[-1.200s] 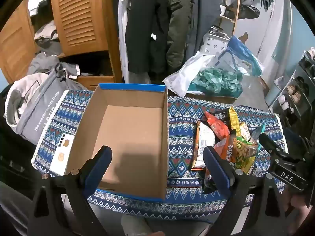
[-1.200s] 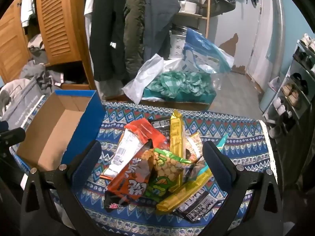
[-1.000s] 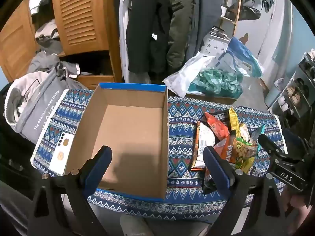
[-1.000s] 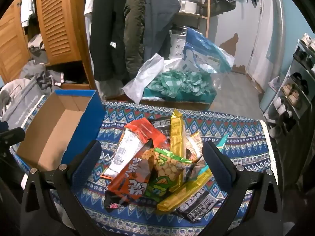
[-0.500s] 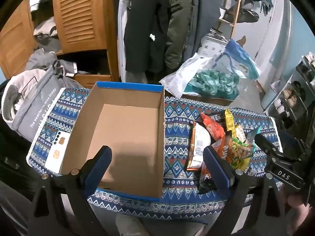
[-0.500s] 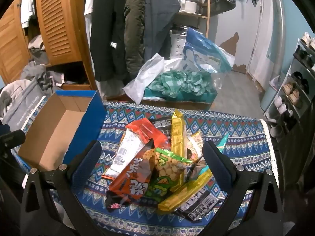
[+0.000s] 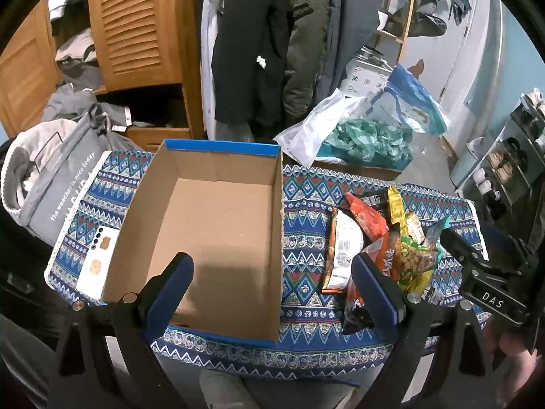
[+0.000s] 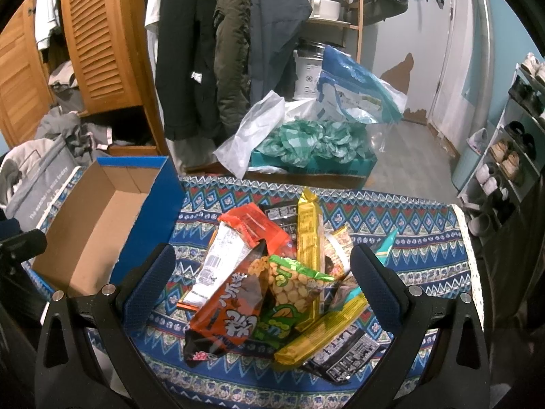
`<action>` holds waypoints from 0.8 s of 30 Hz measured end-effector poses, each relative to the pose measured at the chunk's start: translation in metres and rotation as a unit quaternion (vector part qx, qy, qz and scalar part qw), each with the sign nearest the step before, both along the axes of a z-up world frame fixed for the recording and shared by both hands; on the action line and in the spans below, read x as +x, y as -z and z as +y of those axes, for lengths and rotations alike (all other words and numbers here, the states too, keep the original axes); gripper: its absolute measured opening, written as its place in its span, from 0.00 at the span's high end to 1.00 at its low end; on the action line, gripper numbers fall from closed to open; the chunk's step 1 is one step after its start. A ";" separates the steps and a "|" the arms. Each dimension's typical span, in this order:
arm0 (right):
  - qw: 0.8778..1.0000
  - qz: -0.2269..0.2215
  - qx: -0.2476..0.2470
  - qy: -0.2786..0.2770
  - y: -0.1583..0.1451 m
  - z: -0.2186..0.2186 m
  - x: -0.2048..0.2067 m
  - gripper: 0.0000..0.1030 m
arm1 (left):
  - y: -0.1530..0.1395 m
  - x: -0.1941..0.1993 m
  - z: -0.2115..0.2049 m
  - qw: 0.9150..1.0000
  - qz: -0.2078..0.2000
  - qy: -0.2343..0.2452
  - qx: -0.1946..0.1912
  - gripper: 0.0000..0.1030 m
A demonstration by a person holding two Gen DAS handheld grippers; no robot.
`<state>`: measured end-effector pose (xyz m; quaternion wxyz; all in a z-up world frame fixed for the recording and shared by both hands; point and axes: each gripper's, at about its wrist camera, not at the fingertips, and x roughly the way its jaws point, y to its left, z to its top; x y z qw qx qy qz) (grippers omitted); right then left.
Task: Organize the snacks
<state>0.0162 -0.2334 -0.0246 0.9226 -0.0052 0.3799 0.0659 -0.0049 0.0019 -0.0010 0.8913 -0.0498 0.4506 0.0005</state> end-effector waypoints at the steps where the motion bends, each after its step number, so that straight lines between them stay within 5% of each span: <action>1: 1.000 0.000 0.000 0.000 0.000 0.000 0.000 0.02 | 0.002 0.001 0.000 1.000 0.001 0.001 0.000 0.08; 24: 1.000 0.003 0.004 0.000 0.002 -0.001 -0.001 0.02 | 0.004 0.000 -0.002 1.000 0.006 0.007 -0.003 0.08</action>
